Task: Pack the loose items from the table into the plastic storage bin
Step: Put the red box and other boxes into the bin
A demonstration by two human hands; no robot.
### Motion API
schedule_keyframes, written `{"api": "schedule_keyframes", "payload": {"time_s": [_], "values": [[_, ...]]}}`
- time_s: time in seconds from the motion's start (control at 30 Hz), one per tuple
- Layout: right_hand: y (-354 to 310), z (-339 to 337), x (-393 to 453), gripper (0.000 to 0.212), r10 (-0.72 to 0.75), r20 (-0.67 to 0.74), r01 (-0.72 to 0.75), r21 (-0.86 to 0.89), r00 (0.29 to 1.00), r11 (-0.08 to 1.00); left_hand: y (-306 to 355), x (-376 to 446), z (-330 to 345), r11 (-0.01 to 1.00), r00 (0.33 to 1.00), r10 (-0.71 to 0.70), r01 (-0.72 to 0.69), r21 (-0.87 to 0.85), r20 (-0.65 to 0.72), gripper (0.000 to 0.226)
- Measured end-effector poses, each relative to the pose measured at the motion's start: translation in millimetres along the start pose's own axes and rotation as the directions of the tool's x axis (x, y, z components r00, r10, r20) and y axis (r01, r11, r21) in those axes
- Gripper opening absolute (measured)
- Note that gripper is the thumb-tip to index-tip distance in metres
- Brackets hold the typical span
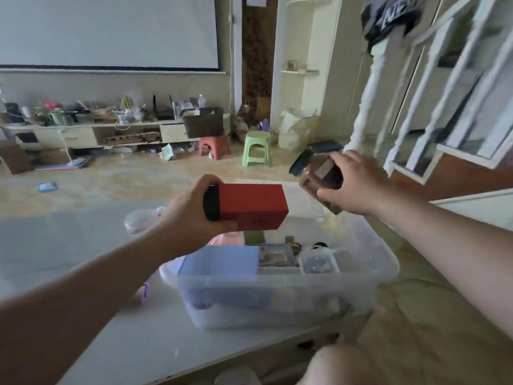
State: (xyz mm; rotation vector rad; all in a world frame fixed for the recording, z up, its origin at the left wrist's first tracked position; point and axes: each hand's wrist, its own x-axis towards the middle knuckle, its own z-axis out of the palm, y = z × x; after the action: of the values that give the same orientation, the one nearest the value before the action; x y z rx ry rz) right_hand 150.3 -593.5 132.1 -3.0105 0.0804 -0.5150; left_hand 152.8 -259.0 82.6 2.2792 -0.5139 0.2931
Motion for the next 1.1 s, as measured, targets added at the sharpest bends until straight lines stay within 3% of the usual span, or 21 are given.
{"api": "schedule_keyframes", "payload": {"time_s": [0.23, 0.4, 0.47, 0.7, 0.77, 0.93, 1.03, 1.1], "values": [[31, 90, 18, 0.062, -0.096, 0.266, 0.115, -0.060, 0.959, 0.992, -2, 46, 79, 0.981, 0.977, 0.099, -0.128, 0.148, 0.188, 0.068], [18, 124, 41, 0.032, -0.148, 0.433, 0.283, -0.266, 0.889, 0.922, -27, 57, 101, 0.956, 0.953, 0.030, -0.115, 0.270, 0.303, 0.068], [14, 142, 44, 0.031, -0.131, 0.518, 0.332, -0.318, 0.846, 0.888, -33, 61, 104, 0.956, 0.951, -0.011, -0.081, 0.282, 0.310, 0.069], [17, 156, 53, 0.040, 0.030, 0.779, 0.229, -0.221, 0.626, 0.948, -35, 80, 104, 0.951, 0.936, -0.041, -0.070, 0.302, 0.348, 0.063], [21, 153, 51, 0.042, -0.006, 0.751, 0.259, -0.220, 0.660, 0.941, -34, 83, 105, 0.951, 0.927, -0.072, -0.047, 0.305, 0.368, 0.061], [36, 150, 49, 0.069, -0.034, 0.687, 0.097, -0.054, 0.726, 0.994, -26, 83, 107, 0.951, 0.885, -0.142, -0.003, 0.310, 0.443, 0.066], [29, 147, 48, 0.064, -0.061, 0.672, 0.115, -0.036, 0.738, 0.993, -22, 82, 101, 0.961, 0.866, -0.153, 0.019, 0.275, 0.477, 0.074], [24, 147, 47, 0.055, -0.111, 0.607, 0.140, 0.000, 0.787, 0.990, -20, 78, 97, 0.965, 0.840, -0.163, 0.026, 0.260, 0.518, 0.083]]}}
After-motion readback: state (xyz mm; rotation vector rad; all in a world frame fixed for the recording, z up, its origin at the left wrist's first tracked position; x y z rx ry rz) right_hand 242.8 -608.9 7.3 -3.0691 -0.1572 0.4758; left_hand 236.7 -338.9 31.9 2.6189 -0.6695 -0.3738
